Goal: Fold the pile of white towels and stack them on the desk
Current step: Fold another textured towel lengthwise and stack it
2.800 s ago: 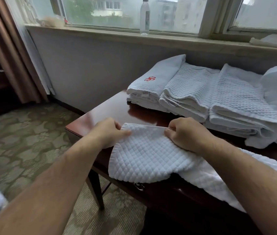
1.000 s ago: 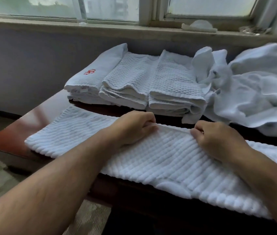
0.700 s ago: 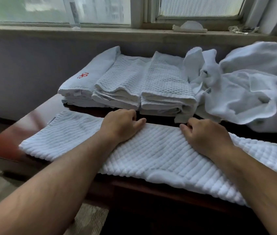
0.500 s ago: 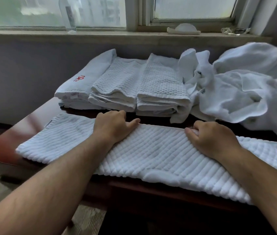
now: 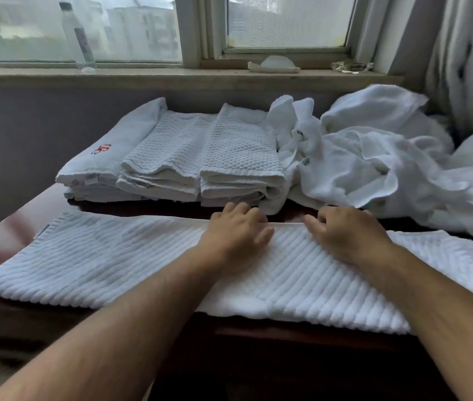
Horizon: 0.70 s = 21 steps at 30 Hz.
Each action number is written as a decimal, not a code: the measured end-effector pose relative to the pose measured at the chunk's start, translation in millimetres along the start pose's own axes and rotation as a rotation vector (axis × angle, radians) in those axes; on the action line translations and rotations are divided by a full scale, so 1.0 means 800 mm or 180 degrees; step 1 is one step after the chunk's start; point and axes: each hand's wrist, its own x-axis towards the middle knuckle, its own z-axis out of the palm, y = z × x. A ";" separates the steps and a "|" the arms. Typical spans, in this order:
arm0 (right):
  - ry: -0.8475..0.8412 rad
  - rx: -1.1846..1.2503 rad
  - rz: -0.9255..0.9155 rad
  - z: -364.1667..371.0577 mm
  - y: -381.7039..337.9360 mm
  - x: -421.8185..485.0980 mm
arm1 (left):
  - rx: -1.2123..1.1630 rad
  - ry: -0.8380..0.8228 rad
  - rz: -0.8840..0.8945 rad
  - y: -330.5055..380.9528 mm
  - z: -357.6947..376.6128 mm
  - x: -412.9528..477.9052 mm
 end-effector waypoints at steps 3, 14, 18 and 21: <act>-0.0161 0.0398 0.0301 -0.027 0.071 -0.017 | -0.0116 -0.0178 0.0294 0.060 0.017 0.032; -0.0066 0.0686 0.0700 -0.078 0.226 -0.063 | -0.0593 0.0037 0.0803 0.154 0.054 0.094; -0.0643 0.0918 0.0901 -0.088 0.235 -0.064 | -0.0497 0.0112 0.0713 0.156 0.059 0.099; -0.0993 0.1154 0.0899 -0.098 0.246 -0.070 | -0.0375 0.0115 0.0540 0.163 0.061 0.098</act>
